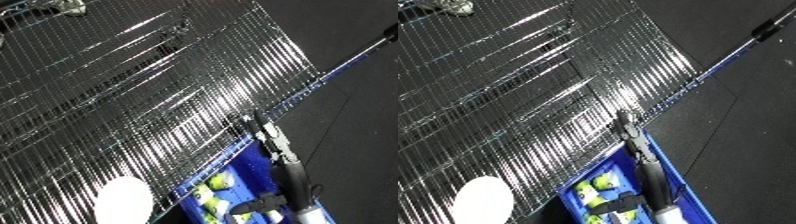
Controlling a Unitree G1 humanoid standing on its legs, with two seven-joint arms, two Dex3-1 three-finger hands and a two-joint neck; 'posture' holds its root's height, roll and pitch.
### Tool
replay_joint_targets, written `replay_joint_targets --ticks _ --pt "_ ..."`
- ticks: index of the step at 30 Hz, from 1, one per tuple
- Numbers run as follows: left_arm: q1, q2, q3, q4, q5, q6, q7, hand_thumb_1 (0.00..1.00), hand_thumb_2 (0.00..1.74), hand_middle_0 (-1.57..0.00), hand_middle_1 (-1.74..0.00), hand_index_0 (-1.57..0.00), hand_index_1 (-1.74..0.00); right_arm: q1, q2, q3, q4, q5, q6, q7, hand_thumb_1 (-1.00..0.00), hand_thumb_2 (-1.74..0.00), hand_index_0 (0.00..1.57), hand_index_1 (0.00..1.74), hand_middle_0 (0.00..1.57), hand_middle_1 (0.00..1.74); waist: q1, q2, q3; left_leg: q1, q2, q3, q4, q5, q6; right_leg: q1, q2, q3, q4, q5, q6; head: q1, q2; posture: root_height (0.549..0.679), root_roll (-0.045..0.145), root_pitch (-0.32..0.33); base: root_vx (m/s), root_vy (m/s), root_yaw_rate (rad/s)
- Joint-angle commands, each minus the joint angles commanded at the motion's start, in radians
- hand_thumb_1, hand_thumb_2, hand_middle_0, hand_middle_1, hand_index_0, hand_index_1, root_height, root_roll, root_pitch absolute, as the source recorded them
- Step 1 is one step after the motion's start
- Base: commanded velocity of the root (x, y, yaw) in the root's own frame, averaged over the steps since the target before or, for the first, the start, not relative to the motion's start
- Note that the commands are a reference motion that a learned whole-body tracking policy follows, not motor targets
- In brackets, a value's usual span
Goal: Pick up the object and place it into the box
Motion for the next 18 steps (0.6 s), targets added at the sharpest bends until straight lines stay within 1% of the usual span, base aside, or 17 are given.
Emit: replay_joint_targets --ticks 4,5,7,9,12,16,18 --pt "0.002 0.001 0.002 -0.001 0.001 0.002 -0.001 1.00 1.74 -1.57 -1.74 -1.57 -1.74 -0.001 0.002 0.001 0.000 0.000 0.002 0.002 0.00 0.00 0.00 0.00 0.00 0.00 0.001 -0.002 0.000 -0.002 -0.001 -0.002 0.002 0.000 0.0000 0.000 -0.0004 -0.002 0.002 -0.001 -0.0003 0.000 0.000 0.638 0.081 0.045 0.002 -0.005 0.016" --pt "0.003 0.002 0.002 -0.001 0.001 0.003 -0.001 1.00 1.74 -1.57 -1.74 -1.57 -1.74 -0.001 0.003 0.002 -0.001 0.001 0.003 0.004 0.00 0.00 0.00 0.00 0.00 0.00 0.002 -0.003 -0.001 -0.002 -0.001 -0.003 0.003 0.000 0.0002 0.000 -0.0003 -0.002 0.004 -0.002 -0.0004 -0.025 -0.007 0.638 0.080 0.044 0.015 -0.015 0.042" --pt "0.007 0.005 0.005 0.000 0.002 0.007 -0.004 1.00 1.74 -1.57 -1.74 -1.57 -1.74 -0.003 0.007 0.008 -0.005 -0.001 0.010 0.012 0.00 0.00 0.00 0.00 0.00 0.00 0.012 -0.006 -0.003 -0.005 -0.001 -0.008 0.008 0.001 0.0007 0.002 -0.0009 -0.006 0.010 -0.004 -0.0006 -0.065 -0.024 0.637 0.078 0.040 0.039 -0.044 0.138" --pt "0.014 0.010 0.009 0.002 0.006 0.019 -0.012 1.00 1.74 -1.57 -1.74 -1.57 -1.74 -0.012 0.013 0.024 -0.010 -0.013 0.030 0.032 0.00 0.00 0.00 0.00 0.00 0.00 0.032 -0.013 -0.006 -0.012 -0.003 -0.020 0.020 0.004 0.0017 0.003 -0.0012 -0.016 0.024 -0.009 -0.0005 -0.111 -0.055 0.635 0.074 0.033 0.085 -0.094 0.303" --pt "0.022 0.017 0.014 0.001 0.011 0.036 -0.022 1.00 1.74 -1.57 -1.74 -1.57 -1.74 -0.030 0.019 0.044 -0.011 -0.031 0.056 0.056 0.00 0.00 0.00 0.00 0.00 0.00 0.053 -0.022 -0.009 -0.022 -0.005 -0.034 0.033 0.008 0.0022 0.003 -0.0017 -0.029 0.041 -0.015 -0.0001 -0.111 -0.055 0.633 0.068 0.026 0.064 -0.068 0.237" --pt "0.024 0.019 0.017 0.000 0.012 0.039 -0.023 1.00 1.74 -1.57 -1.74 -1.57 -1.74 -0.034 0.021 0.048 -0.009 -0.032 0.060 0.059 0.00 0.00 0.00 0.00 0.00 0.00 0.054 -0.024 -0.009 -0.023 -0.006 -0.036 0.034 0.008 0.0020 0.002 -0.0023 -0.032 0.043 -0.017 0.0000 -0.111 -0.055 0.633 0.068 0.025 0.006 -0.005 0.024" --pt "0.025 0.019 0.016 0.001 0.014 0.042 -0.026 1.00 1.74 -1.57 -1.74 -1.57 -1.74 -0.039 0.021 0.055 -0.009 -0.033 0.069 0.066 0.00 0.00 0.00 0.00 0.00 0.00 0.060 -0.025 -0.009 -0.025 -0.007 -0.038 0.038 0.009 0.0019 0.002 -0.0023 -0.035 0.047 -0.018 0.0002 -0.152 -0.075 0.632 0.066 0.023 0.033 -0.027 0.108"
